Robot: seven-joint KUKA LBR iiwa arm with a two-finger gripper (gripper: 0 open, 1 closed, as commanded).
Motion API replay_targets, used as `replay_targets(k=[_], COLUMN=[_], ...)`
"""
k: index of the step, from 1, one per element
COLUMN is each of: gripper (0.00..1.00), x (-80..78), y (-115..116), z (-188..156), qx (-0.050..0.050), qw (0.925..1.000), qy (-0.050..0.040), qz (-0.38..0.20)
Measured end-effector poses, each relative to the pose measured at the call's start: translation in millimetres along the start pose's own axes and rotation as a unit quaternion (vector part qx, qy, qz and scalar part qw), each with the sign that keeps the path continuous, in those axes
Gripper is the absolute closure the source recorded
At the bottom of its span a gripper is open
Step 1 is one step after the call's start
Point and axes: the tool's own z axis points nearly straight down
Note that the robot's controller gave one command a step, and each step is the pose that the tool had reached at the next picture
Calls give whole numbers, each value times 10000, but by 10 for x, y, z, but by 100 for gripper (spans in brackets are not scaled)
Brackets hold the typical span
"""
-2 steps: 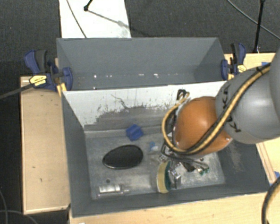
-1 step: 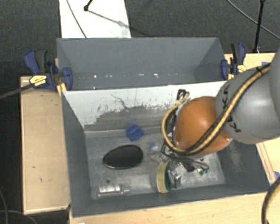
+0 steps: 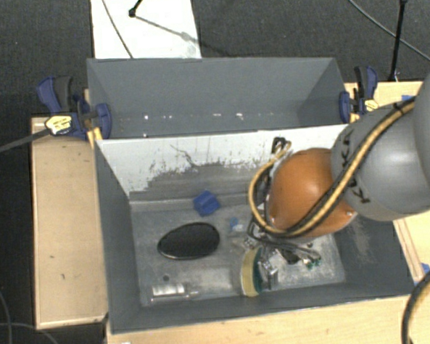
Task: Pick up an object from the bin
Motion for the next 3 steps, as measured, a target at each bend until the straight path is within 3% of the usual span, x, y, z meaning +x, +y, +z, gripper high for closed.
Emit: replay_targets(k=[3], gripper=[100], x=[3], y=[-4], z=[2], qx=[2], qw=[10000], qy=[4], qz=[20])
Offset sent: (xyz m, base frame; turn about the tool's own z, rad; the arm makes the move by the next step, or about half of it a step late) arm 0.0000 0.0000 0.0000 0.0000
